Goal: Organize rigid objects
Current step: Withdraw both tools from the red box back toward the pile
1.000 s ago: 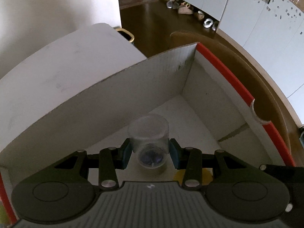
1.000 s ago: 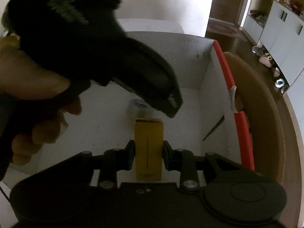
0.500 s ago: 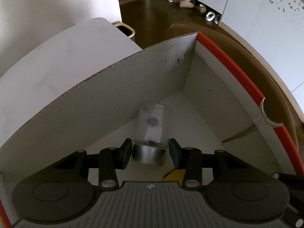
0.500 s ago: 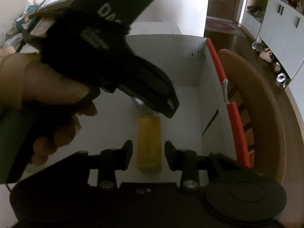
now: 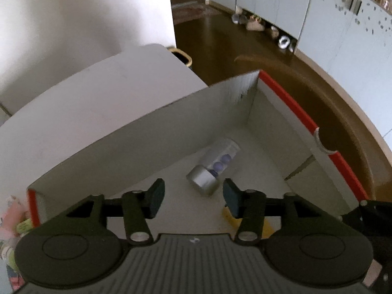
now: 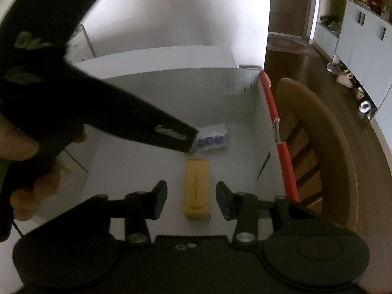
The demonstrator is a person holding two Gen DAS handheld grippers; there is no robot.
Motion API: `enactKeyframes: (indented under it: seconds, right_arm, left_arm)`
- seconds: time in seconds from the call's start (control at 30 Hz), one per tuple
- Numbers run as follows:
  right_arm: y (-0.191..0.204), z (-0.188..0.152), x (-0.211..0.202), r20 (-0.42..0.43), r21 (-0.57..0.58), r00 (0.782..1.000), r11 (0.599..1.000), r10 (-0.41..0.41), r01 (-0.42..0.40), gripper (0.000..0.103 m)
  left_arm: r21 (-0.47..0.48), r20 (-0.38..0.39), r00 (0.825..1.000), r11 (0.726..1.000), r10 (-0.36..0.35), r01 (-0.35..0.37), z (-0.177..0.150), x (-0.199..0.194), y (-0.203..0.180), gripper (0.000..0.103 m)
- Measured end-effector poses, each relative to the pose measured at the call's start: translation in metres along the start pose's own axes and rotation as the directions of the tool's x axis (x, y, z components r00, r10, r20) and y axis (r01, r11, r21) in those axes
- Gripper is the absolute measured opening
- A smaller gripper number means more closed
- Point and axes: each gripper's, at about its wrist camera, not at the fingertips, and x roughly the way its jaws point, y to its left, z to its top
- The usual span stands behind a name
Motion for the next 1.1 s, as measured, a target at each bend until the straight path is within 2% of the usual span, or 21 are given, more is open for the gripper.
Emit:
enactKeyframes:
  seconds: [0.07,0.23,0.33,0.53,0.6,0.7,0.83,0.9,1.03,1.1]
  right_arm:
    - [0.0,-0.002,-0.007,0.016,0.003,1.0,1.0,0.01,-0.01,0.054]
    - [0.0,0.001,-0.016,0.043,0.002,0.999,0.999,0.032,-0.032,0.056]
    - [0.0,0.003,-0.024,0.055,-0.004,0.997,0.999,0.045,-0.045,0.058]
    - [0.004,0.003,-0.037,0.093,-0.011,0.993,0.997,0.072,-0.071,0.065]
    - [0.009,0.002,-0.042,0.107,-0.019,0.991,0.997,0.075,-0.074,0.068]
    - [0.014,0.001,-0.047,0.126,-0.022,0.989,0.997,0.082,-0.08,0.071]
    - [0.023,-0.001,-0.054,0.149,-0.012,0.985,0.996,0.086,-0.085,0.075]
    - [0.028,-0.003,-0.057,0.16,-0.007,0.983,0.996,0.085,-0.085,0.083]
    - [0.04,-0.008,-0.064,0.188,-0.009,0.979,0.997,0.076,-0.076,0.086]
    - [0.046,-0.01,-0.067,0.198,0.0,0.978,0.997,0.074,-0.075,0.087]
  left_arm:
    - [-0.002,0.019,1.0,1.0,-0.002,0.002,-0.004,-0.012,0.003,0.053]
    - [-0.02,0.063,0.998,1.0,-0.014,0.015,-0.01,-0.034,0.001,0.054]
    - [-0.036,0.09,0.996,0.999,-0.022,0.025,-0.01,-0.043,-0.002,0.059]
    - [-0.073,0.149,0.988,0.996,-0.038,0.049,-0.019,-0.066,0.011,0.06]
    - [-0.08,0.17,0.985,0.995,-0.04,0.055,-0.025,-0.075,0.014,0.067]
    - [-0.093,0.201,0.979,0.994,-0.038,0.058,-0.032,-0.085,0.019,0.068]
    - [-0.113,0.222,0.974,0.991,-0.043,0.07,-0.043,-0.098,0.029,0.068]
    - [-0.119,0.228,0.973,0.991,-0.039,0.068,-0.049,-0.105,0.034,0.068]
    - [-0.111,0.242,0.969,0.991,-0.05,0.079,-0.061,-0.117,0.042,0.07]
    - [-0.102,0.256,0.965,0.991,-0.06,0.089,-0.067,-0.123,0.046,0.075]
